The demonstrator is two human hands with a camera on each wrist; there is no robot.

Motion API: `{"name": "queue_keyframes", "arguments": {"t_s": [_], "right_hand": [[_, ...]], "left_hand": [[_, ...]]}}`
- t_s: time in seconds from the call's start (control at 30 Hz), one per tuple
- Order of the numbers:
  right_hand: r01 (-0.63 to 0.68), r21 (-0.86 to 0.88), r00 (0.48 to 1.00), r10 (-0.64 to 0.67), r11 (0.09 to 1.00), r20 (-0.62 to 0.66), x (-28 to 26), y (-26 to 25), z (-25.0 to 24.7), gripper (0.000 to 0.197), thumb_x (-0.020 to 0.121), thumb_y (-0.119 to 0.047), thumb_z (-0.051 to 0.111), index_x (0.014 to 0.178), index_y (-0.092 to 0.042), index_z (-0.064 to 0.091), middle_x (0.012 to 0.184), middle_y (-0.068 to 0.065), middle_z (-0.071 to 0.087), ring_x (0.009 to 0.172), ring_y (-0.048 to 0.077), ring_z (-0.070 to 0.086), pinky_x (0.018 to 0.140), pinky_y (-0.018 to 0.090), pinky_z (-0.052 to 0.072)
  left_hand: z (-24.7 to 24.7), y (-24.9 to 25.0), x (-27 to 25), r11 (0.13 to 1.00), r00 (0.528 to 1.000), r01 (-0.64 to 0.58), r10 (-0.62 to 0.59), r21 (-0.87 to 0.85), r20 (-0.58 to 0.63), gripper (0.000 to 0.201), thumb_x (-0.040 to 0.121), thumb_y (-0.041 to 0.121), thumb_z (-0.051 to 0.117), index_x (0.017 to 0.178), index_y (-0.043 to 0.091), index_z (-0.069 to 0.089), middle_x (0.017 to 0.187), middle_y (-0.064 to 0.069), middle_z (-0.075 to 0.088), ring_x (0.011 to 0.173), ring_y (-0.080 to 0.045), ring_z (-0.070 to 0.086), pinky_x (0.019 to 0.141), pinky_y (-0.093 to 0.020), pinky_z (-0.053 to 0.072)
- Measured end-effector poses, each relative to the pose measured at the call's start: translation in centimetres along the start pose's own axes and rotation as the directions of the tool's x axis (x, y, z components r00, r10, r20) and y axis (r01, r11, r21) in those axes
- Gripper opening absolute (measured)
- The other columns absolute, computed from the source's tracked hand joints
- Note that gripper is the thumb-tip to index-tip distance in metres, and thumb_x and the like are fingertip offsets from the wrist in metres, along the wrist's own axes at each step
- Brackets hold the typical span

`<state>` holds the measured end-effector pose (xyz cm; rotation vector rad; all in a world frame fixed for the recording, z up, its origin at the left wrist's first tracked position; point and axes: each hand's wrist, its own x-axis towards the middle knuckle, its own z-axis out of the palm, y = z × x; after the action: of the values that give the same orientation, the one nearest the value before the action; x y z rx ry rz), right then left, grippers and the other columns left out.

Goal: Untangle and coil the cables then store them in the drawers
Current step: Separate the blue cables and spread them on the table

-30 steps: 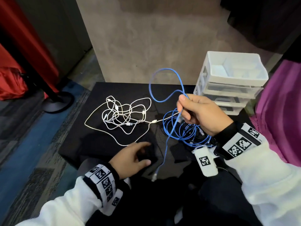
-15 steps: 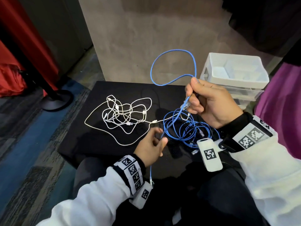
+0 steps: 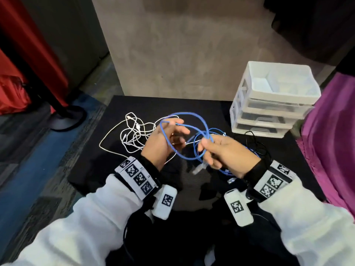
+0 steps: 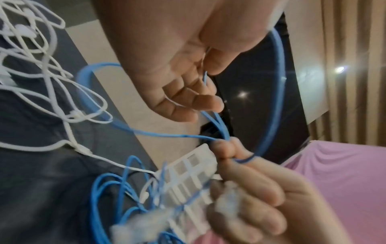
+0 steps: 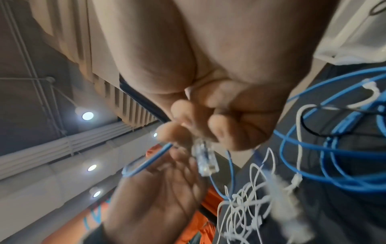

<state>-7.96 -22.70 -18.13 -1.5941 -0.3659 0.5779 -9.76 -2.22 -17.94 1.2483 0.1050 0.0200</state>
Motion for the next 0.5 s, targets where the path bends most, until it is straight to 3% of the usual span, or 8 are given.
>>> {"name": "queue_keyframes", "arguments": {"t_s": [0.07,0.1,0.2,0.3,0.37,0.43,0.5], "right_hand": [[0.022,0.024,0.992,-0.019,0.999,-0.122,0.4,-1.2,-1.4,0.03,0.11,-0.022,0.044,0.09,-0.007,0.06,0.054,0.005,0.053,0.039,0.014,0.033,0.042,0.023,0.031],[0.036,0.03,0.985,-0.03,0.999,-0.172,0.5,-1.7,-2.1,0.03,0.11,-0.023,0.044,0.089,-0.008,0.059,0.053,0.005,0.051,0.039,0.014,0.032,0.042,0.023,0.03],[0.076,0.076,0.957,-0.051,0.994,-0.286,0.4,-3.0,-4.3,0.029,0.11,-0.023,0.043,0.088,-0.009,0.058,0.052,0.005,0.049,0.039,0.015,0.029,0.041,0.021,0.027],[0.066,0.059,0.923,-0.039,0.996,-0.382,0.1,-2.8,-5.5,0.029,0.109,-0.026,0.045,0.089,-0.01,0.057,0.052,0.004,0.049,0.04,0.016,0.029,0.042,0.024,0.025],[0.026,0.028,0.918,-0.013,0.999,-0.396,0.0,-1.9,-5.5,0.03,0.11,-0.026,0.044,0.088,-0.01,0.058,0.052,0.004,0.05,0.039,0.016,0.03,0.04,0.023,0.026],[-0.029,0.009,0.934,0.031,1.0,-0.356,0.1,-0.6,-5.0,0.032,0.11,-0.026,0.044,0.088,-0.009,0.06,0.053,0.005,0.053,0.037,0.015,0.033,0.039,0.022,0.029],[-0.083,-0.018,0.955,0.074,0.996,-0.286,0.2,0.9,-4.2,0.032,0.11,-0.025,0.044,0.09,-0.006,0.061,0.055,0.007,0.055,0.036,0.014,0.036,0.038,0.022,0.029]], "left_hand": [[-1.3,-1.8,2.6,0.987,0.988,0.053,-0.03,0.149,-0.151,0.018,0.095,-0.002,0.057,0.101,0.015,0.06,0.069,0.004,0.068,0.05,-0.009,0.057,0.054,-0.024,0.049],[-1.8,-3.2,4.0,0.964,0.986,0.072,-0.03,0.256,-0.166,0.023,0.094,-0.007,0.056,0.095,0.015,0.06,0.065,0.005,0.066,0.047,-0.006,0.056,0.052,-0.022,0.046],[-1.1,-6.9,7.0,0.836,0.99,0.14,-0.111,0.531,-0.085,0.027,0.098,-0.009,0.049,0.088,0.015,0.059,0.074,-0.003,0.058,0.045,0.002,0.054,0.048,-0.015,0.045],[1.2,-9.0,8.4,0.611,0.981,0.119,-0.195,0.783,0.003,0.025,0.092,0.002,0.058,0.112,0.015,0.066,0.093,0.0,0.063,0.078,-0.011,0.062,0.077,-0.027,0.056],[1.6,-9.9,8.9,0.51,0.975,0.111,-0.223,0.853,0.006,0.025,0.092,0.011,0.062,0.114,0.019,0.068,0.095,0.002,0.064,0.088,-0.016,0.06,0.082,-0.029,0.052],[1.6,-9.9,8.7,0.488,0.981,0.08,-0.194,0.869,0.019,0.008,0.09,0.028,0.066,0.093,0.023,0.071,0.084,0.001,0.066,0.082,-0.023,0.064,0.077,-0.033,0.053],[0.7,-9.7,8.5,0.437,0.99,0.004,-0.131,0.899,0.06,0.03,0.089,0.049,0.066,0.07,0.025,0.063,0.07,0.001,0.064,0.073,-0.028,0.063,0.072,-0.035,0.052]]}}
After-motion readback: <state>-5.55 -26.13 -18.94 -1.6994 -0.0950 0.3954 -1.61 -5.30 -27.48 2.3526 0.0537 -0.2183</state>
